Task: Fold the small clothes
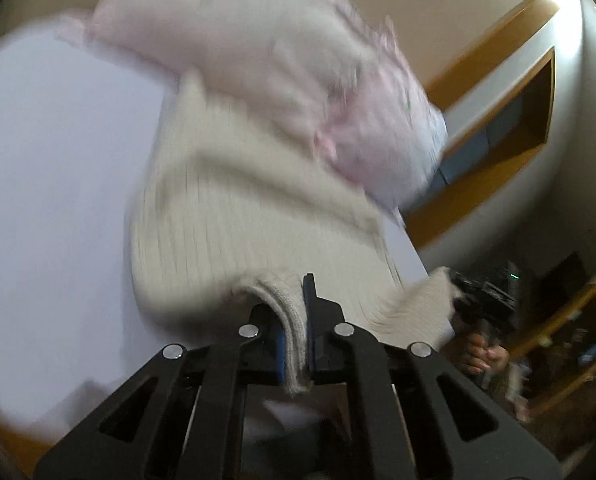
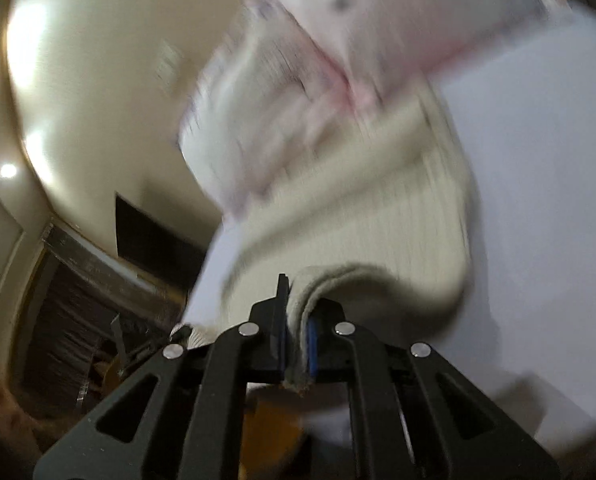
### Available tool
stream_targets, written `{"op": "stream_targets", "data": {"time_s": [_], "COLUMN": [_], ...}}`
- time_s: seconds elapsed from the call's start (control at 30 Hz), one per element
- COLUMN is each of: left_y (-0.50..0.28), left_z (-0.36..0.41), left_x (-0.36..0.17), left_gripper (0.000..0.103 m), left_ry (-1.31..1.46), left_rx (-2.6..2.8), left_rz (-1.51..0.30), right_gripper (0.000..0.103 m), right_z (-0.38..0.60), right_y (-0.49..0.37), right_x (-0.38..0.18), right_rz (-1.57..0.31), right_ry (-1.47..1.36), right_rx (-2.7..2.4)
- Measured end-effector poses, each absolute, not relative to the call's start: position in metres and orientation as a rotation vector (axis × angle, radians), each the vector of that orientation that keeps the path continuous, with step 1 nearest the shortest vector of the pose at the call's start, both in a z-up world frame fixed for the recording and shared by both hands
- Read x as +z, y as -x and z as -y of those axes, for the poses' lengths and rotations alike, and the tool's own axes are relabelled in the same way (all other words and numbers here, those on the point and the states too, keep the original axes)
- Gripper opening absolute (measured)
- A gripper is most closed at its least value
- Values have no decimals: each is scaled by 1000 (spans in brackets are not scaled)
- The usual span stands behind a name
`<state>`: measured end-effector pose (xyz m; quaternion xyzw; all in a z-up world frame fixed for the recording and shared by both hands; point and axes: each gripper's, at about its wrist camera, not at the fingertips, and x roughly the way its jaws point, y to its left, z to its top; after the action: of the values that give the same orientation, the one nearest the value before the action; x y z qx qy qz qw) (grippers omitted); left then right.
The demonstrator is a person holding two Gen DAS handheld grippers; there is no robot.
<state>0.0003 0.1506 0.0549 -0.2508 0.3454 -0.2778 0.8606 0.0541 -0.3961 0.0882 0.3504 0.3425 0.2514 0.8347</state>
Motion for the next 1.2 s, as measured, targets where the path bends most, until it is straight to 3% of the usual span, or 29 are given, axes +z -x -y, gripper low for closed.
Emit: {"op": "stream_targets", "data": {"time_s": [0.17, 0.3, 0.43, 0.53, 0.57, 0.6, 0.63, 0.67, 0.7, 0.87, 1.07, 1.13, 1.17, 1.2], "left_y": [-126, -217, -258, -260, -254, -248, -241, -229, -221, -205, -192, -189, -188, -189], "left_z": [-153, -132, -117, -125, -131, -136, -139, -145, -150, -156, -143, -140, -142, -148], "left_x": [80, 58, 31, 24, 26, 30, 35, 44, 48, 36, 5, 2, -4, -9], "left_gripper": [6, 6, 6, 10, 16, 32, 43, 67, 79, 79, 67, 51, 27, 19], "left_ry": [504, 449, 395, 448, 474, 478, 478, 481, 477, 445, 461, 475, 534, 610], "left_rx": [-352, -249, -204, -236, -250, -246, -244, -246, -240, -251, -328, -324, -317, -335], "left_rz": [-629, -725, -830, -858, -850, -834, -811, -774, -751, -861, -939, -930, -941, -953], "right_gripper": [7, 7, 9, 29, 46, 66, 77, 95, 99, 100, 100, 100, 101, 101], "right_z": [419, 415, 414, 412, 412, 409, 408, 408, 406, 401, 404, 404, 404, 404], "right_y": [-177, -249, -267, -275, -277, -277, -272, -269, -263, -240, -229, -221, -221, -219], "right_x": [88, 39, 1, -2, 3, 8, 19, 27, 35, 48, 40, 41, 41, 42], "right_rz": [-644, -786, -880, -871, -861, -844, -812, -780, -749, -749, -802, -804, -805, -806], "right_ry": [-840, -859, -951, -975, -967, -958, -936, -913, -889, -841, -874, -878, -878, -875], "right_rx": [377, 193, 90, 124, 142, 153, 138, 121, 118, 180, 201, 217, 226, 233]}}
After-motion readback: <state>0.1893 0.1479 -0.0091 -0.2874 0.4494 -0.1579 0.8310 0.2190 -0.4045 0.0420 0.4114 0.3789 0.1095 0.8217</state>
